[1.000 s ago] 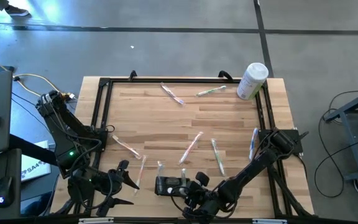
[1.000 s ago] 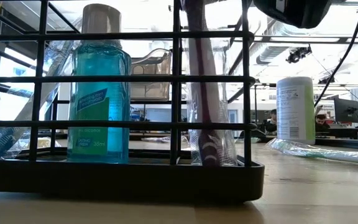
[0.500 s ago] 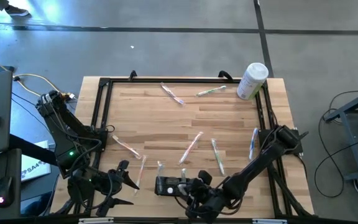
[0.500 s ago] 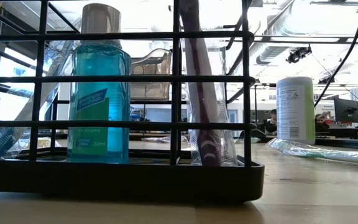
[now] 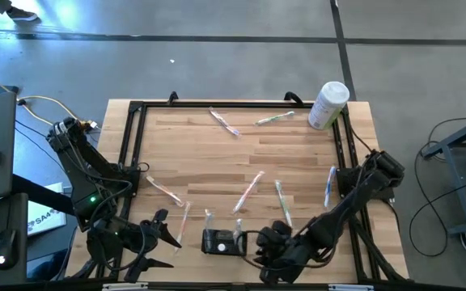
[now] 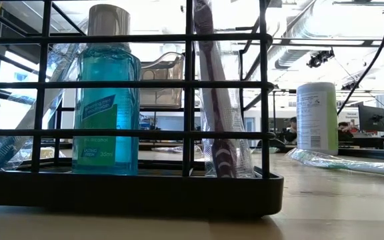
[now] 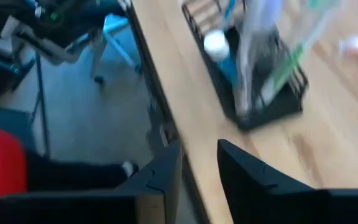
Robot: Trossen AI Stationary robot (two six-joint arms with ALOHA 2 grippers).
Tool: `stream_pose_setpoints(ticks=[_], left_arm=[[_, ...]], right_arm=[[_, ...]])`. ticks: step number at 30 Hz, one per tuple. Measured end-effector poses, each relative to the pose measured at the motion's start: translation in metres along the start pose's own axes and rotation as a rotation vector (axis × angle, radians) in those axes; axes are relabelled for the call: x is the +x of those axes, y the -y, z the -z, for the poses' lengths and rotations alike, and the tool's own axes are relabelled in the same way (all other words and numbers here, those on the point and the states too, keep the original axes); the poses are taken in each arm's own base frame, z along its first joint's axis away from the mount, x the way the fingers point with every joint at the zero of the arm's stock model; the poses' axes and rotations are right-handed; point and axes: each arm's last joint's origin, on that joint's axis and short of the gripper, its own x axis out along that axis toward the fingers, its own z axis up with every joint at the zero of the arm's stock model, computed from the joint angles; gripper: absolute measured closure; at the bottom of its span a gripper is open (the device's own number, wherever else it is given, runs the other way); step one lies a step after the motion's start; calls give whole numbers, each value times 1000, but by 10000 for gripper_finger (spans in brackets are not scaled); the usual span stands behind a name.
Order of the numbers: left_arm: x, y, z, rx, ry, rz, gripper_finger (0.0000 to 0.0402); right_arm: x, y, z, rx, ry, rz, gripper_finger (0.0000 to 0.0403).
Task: Pick & Place toothbrushing station
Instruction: Put the blue toothbrush into the black wire organizer
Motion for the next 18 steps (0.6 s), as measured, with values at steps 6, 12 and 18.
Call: stream_pose_setpoints(ticks=[6, 12, 18], left_arm=[[0, 0, 0, 2, 0, 0, 161], [0, 0, 1, 7, -6, -4, 161], [0, 0, 1, 26, -5, -4, 161]], right_arm=[[-21, 16, 4, 121, -162, 114, 359], [-34, 43, 13, 287, -356, 401, 397], [-48, 69, 13, 436, -423, 720, 400]])
